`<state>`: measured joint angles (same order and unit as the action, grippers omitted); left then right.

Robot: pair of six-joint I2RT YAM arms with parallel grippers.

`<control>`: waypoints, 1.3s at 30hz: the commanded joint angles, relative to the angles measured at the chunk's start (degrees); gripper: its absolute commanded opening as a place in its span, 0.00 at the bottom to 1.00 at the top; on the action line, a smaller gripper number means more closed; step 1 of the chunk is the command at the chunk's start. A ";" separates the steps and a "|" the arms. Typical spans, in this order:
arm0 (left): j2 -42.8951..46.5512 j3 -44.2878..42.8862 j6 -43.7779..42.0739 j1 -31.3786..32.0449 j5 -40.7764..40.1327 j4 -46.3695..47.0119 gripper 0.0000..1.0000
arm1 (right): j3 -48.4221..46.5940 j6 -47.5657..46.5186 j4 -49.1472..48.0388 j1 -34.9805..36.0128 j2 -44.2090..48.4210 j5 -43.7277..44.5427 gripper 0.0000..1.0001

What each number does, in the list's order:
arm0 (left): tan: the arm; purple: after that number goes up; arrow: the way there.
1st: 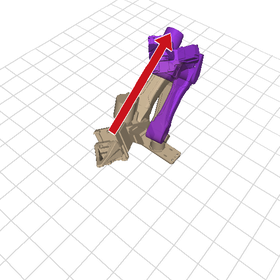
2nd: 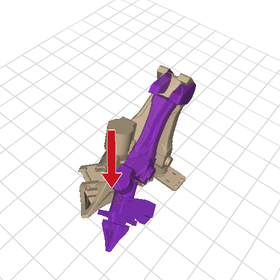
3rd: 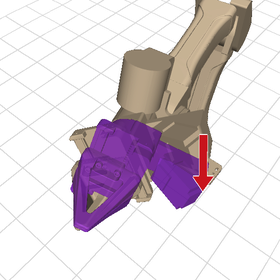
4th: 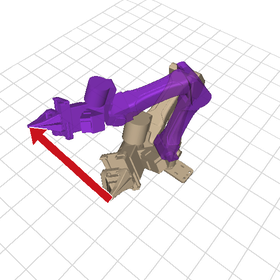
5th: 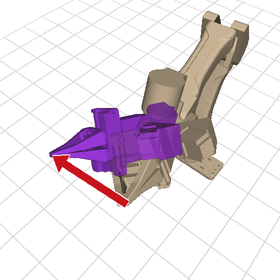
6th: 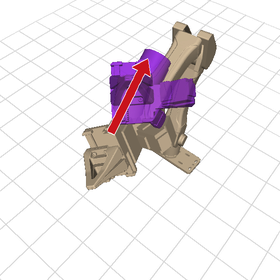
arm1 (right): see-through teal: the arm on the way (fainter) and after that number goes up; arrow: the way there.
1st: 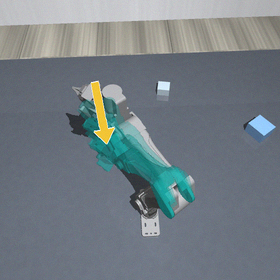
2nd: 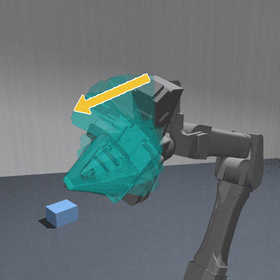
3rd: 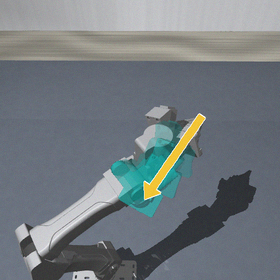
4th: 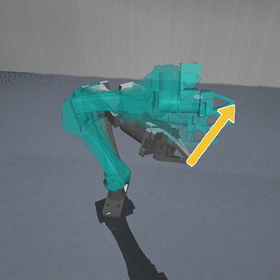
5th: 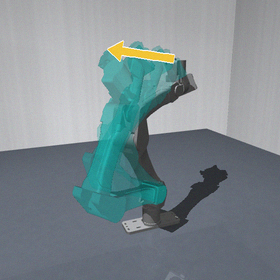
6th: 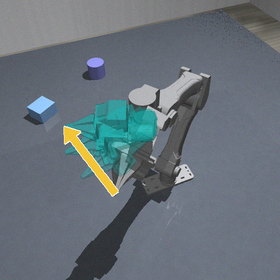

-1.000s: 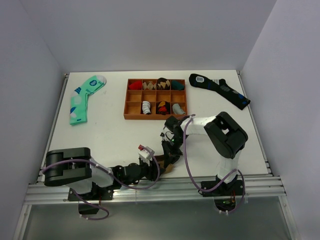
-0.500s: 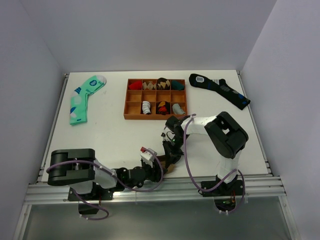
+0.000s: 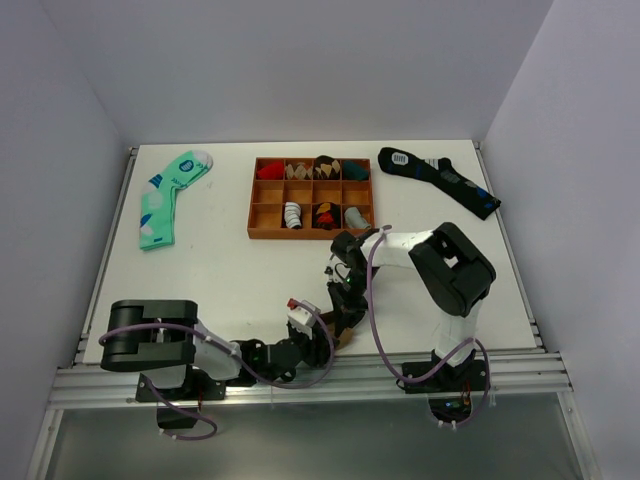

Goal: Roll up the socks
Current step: Roll the sock at the center of the board.

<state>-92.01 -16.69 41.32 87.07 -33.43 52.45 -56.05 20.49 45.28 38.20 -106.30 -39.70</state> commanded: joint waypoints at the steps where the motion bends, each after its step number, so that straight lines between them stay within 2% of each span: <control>1: -2.74 1.04 1.65 2.23 5.31 -10.08 0.49 | -1.34 -0.63 -0.80 -0.40 -2.07 9.12 0.00; 7: -2.39 3.59 2.01 2.41 6.88 -5.78 0.51 | -1.16 -0.54 -1.07 -0.49 -3.30 9.12 0.00; 12: -4.67 1.49 1.66 3.02 6.63 -7.53 0.52 | -1.60 -0.89 -0.37 -0.58 -4.61 9.38 0.00; 24: -4.94 2.89 2.19 4.16 6.09 -5.51 0.56 | -5.82 -1.59 3.94 -1.46 -5.14 11.23 0.00; 39: -10.21 -3.26 3.41 5.92 1.79 -15.61 0.53 | -7.05 -1.95 5.70 -2.25 -4.00 11.93 0.00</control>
<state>-97.78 -20.97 41.65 90.94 -39.46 53.06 -61.95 18.09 54.13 37.12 -109.71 -35.07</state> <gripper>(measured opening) 0.537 0.202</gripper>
